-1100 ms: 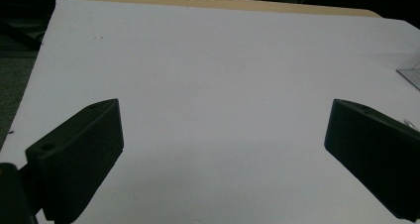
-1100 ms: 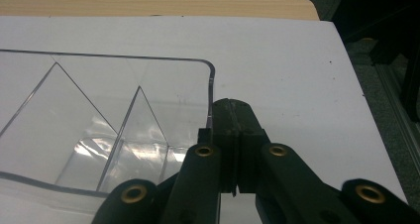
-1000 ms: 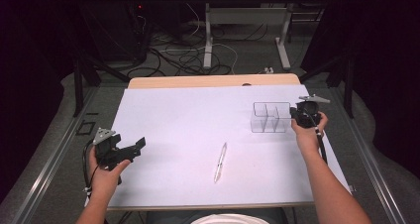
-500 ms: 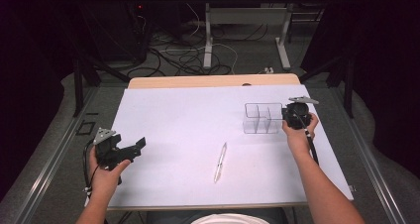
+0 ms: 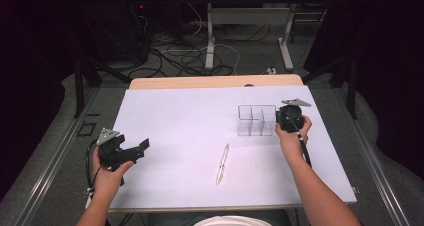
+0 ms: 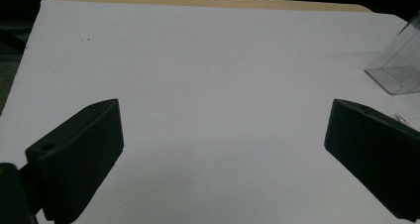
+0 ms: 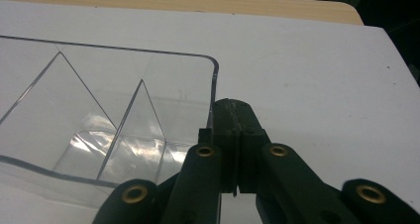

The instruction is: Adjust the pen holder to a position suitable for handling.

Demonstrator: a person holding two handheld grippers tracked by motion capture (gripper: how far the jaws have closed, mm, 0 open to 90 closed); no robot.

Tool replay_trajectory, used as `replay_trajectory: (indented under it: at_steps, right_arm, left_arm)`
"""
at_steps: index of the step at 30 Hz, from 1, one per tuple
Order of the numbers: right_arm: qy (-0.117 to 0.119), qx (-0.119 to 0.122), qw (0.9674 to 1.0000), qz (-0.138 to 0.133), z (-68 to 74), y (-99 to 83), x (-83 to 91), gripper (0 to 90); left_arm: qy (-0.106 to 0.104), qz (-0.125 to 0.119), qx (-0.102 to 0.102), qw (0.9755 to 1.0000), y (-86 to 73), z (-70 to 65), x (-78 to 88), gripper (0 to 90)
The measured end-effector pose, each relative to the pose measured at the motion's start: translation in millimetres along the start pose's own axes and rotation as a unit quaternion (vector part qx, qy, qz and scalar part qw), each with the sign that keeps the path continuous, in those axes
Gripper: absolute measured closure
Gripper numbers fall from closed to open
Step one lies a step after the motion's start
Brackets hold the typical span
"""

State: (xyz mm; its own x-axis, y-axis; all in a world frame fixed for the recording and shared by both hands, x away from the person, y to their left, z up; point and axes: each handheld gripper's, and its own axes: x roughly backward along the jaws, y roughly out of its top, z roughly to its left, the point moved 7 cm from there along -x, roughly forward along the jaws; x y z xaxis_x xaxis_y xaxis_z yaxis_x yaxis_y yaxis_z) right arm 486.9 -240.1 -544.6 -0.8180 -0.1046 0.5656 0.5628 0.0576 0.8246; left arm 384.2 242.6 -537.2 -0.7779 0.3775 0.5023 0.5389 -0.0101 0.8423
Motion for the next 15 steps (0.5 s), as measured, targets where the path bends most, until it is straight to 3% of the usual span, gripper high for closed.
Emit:
replay_trajectory:
  at_steps: [15]
  right_arm:
    - [0.026, 0.013, 0.9996, -0.004, 41.2, 1.8, -5.5, 90.0]
  left_arm:
    - [-0.002, 0.004, -0.005, 1.0000, -0.7, -3.3, -1.6, 1.7]
